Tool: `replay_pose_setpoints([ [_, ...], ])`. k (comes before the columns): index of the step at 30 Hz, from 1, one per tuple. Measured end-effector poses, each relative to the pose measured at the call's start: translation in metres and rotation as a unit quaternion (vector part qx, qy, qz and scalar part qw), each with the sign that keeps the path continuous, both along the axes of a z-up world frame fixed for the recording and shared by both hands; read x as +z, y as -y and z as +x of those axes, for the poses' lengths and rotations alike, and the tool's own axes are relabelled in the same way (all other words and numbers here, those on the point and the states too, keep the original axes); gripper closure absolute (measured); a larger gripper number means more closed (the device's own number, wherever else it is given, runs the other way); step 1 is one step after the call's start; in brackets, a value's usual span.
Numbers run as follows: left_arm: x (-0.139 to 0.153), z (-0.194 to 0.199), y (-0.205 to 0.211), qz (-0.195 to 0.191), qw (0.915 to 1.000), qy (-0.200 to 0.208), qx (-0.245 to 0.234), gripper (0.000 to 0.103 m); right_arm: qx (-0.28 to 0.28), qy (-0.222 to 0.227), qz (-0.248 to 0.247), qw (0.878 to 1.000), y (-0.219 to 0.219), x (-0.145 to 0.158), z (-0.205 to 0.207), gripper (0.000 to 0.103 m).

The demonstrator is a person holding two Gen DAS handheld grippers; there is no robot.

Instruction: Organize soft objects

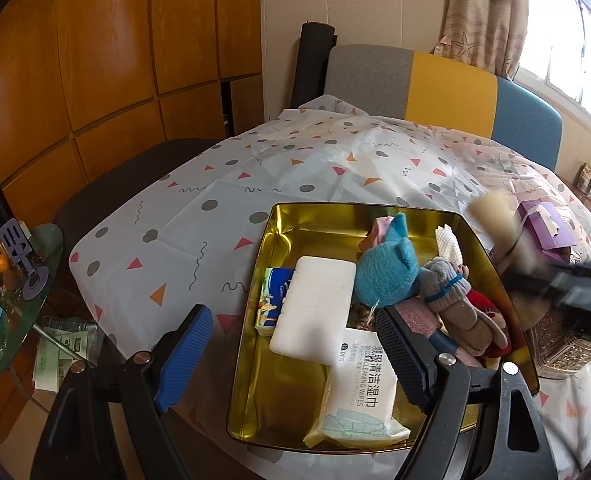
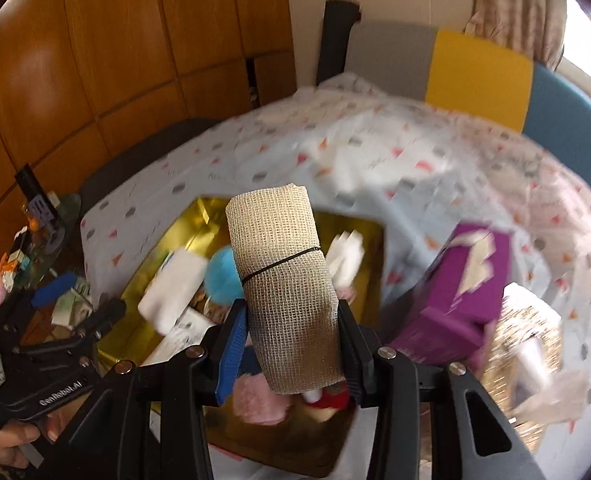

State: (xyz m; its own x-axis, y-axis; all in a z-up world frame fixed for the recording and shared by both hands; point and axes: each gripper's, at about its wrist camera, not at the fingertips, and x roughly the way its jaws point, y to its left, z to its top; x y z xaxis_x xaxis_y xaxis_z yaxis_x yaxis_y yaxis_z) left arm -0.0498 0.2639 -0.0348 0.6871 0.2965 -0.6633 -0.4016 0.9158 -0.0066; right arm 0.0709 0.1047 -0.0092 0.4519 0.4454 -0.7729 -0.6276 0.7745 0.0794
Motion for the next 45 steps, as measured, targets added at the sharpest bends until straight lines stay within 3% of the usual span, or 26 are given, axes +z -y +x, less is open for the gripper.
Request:
replay_pose_setpoints([
  [6,0.001,-0.003,-0.004,0.005,0.9999,0.002,0.010,0.014,0.017,-0.046,-0.043,0.998,-0.029,-0.058,-0.003,0.058],
  [11,0.005,-0.008,-0.003,0.011,0.9997,0.012,0.021,0.002,0.020,-0.046,-0.050,0.997,-0.033,-0.073,-0.012,0.050],
  [15,0.010,-0.012,-0.001,0.007,0.9995,0.022,0.023,0.000,0.004,-0.036,-0.004,0.999,-0.018,-0.058,-0.016,0.033],
  [17,0.012,-0.013,0.001,0.006,0.9995,0.023,0.022,0.000,-0.009,-0.026,0.011,1.000,-0.011,-0.048,-0.019,0.031],
  [22,0.017,-0.017,0.011,-0.006,0.9994,0.033,0.010,0.000,-0.090,0.037,0.016,0.995,0.016,-0.022,-0.034,0.031],
  [29,0.024,-0.022,0.038,0.007,0.9988,0.049,-0.008,0.000,-0.165,0.088,-0.006,0.982,0.041,-0.015,-0.046,0.031],
  [33,0.025,-0.023,0.051,0.031,0.9982,0.052,0.000,0.000,-0.181,0.093,-0.004,0.979,0.052,-0.010,-0.044,0.031],
  [45,0.025,-0.025,0.057,0.028,0.9984,0.049,0.004,0.000,-0.189,0.096,0.007,0.977,0.060,-0.006,-0.048,0.031],
])
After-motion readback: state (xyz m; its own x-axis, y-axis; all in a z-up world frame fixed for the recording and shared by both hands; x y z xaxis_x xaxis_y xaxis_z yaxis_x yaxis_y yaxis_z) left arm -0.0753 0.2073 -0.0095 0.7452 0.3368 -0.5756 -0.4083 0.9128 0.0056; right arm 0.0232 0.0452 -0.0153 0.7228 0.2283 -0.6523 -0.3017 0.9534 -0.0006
